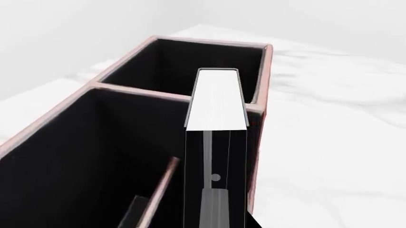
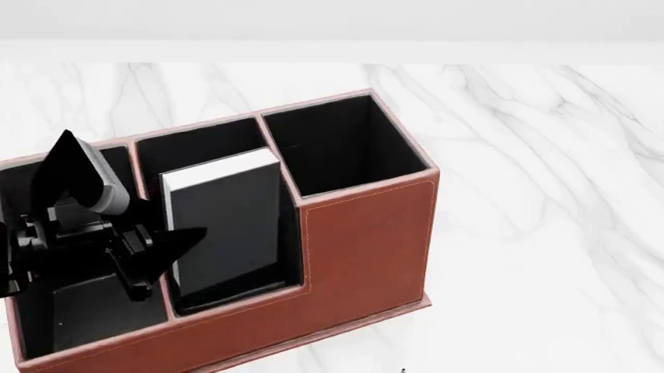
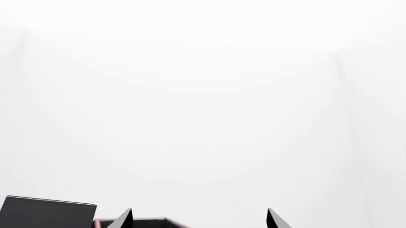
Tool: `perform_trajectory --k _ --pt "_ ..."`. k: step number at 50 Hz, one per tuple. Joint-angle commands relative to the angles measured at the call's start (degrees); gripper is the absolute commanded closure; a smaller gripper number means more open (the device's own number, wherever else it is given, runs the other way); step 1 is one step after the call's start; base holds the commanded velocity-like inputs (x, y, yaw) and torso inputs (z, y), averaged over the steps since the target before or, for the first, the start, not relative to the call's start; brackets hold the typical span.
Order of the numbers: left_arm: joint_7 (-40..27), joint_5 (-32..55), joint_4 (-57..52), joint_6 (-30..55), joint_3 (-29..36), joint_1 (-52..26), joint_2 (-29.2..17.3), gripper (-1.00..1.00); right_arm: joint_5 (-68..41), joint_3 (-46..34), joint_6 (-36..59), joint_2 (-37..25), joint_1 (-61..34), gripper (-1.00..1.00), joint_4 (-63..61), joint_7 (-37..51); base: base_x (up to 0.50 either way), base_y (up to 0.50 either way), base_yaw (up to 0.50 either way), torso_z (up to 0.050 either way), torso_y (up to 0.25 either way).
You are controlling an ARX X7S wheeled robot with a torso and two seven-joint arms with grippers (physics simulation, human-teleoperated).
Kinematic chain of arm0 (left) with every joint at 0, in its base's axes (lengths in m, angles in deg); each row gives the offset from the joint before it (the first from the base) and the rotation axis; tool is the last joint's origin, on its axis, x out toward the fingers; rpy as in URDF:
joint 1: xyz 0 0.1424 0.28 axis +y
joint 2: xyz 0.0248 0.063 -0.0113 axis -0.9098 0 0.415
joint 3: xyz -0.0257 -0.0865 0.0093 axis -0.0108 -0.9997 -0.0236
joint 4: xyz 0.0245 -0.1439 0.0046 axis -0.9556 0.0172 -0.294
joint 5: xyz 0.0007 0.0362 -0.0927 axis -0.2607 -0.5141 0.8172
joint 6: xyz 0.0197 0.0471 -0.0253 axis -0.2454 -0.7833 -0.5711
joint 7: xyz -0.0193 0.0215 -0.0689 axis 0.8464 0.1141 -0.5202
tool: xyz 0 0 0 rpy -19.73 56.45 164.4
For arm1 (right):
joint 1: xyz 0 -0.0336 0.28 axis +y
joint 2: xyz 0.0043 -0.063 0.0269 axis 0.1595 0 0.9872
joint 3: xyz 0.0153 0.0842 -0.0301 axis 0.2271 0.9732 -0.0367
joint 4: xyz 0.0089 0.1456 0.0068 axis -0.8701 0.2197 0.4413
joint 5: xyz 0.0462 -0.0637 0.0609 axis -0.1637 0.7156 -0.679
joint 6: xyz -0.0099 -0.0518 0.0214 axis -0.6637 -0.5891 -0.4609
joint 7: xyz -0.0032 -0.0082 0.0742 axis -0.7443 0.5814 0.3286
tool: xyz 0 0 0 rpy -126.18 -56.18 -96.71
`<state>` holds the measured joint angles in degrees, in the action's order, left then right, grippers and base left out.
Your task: Pick up the book and place it in the back compartment of the caddy.
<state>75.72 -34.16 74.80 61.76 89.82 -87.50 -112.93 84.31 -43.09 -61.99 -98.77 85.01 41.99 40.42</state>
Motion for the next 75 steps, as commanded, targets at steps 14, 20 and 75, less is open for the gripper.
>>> perform_trajectory --k 14,20,75 --pt "1.62 -1.34 11.53 -5.41 -0.98 -4.57 4.36 1.0 -0.19 -0.47 -0.04 -0.09 -0.37 -1.0 0.55 0.2 0.0 0.0 0.0 0.001 0.001" --pt "2.1 -2.72 16.77 -8.31 -0.47 -5.75 6.31 1.0 -0.14 -0.53 -0.07 -0.11 -0.43 -1.0 0.58 0.29 0.0 0.0 0.0 0.0 0.002" --pt "1.09 -27.47 29.98 -19.62 -28.78 -5.19 14.25 -1.0 -1.52 -1.66 -0.43 -0.6 -1.33 -1.0 1.65 0.29 0.0 0.0 0.0 0.0 0.0"
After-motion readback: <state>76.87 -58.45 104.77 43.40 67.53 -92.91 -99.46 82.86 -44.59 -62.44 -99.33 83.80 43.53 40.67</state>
